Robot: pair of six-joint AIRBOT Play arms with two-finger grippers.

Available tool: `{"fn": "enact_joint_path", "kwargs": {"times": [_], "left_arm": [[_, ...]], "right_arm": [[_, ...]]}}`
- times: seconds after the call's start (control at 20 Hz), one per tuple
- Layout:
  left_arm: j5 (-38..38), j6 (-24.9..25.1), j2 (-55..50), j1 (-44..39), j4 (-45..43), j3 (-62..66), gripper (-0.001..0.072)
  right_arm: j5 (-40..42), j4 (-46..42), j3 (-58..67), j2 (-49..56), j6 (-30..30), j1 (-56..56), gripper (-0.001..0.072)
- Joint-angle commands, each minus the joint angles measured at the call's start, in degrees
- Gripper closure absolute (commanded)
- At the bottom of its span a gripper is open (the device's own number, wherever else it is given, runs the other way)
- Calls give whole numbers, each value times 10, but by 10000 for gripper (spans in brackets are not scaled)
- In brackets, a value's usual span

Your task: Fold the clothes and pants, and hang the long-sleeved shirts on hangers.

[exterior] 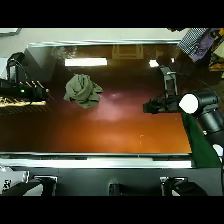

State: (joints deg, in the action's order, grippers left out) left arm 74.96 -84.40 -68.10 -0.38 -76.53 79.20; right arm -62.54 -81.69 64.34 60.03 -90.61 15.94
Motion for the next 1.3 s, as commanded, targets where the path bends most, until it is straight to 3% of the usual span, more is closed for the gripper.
{"fn": "enact_joint_path", "kwargs": {"times": [0.0, 0.1, 0.2, 0.6, 0.85, 0.9, 1.0, 1.05, 1.15, 1.25], "left_arm": [[-36, -8, -7, 0, 0, 0, 504], [-82, -63, -19, -4, 0, 0, -13], [-133, -104, -43, -9, 7, 7, -13], [-198, -115, -288, -81, 6, 82, -13], [-249, -154, -349, -83, 6, 90, -13], [-255, -154, -349, -83, 7, 90, 54], [-244, -157, -344, -83, 27, 91, 549], [-226, -155, -339, -83, 37, 92, 690], [-177, -148, -325, -83, 63, 100, 691], [-129, -89, -298, -90, 115, 101, 692]], "right_arm": [[12, 0, 0, 0, -1, 1, 677], [12, 0, 0, 0, 0, 1, 677], [11, 1, 0, 0, -1, 1, 677], [-5, 7, 0, 0, -14, 1, 677], [-5, 7, 0, 0, -20, 1, 677], [-5, 7, 0, 0, -24, 1, 677], [-5, 7, 0, 0, -32, 1, 675], [-5, 7, 0, 0, -43, 1, 675], [-7, 7, 0, 0, -57, 1, 675], [-12, 6, 0, -1, -77, 1, 675]]}}
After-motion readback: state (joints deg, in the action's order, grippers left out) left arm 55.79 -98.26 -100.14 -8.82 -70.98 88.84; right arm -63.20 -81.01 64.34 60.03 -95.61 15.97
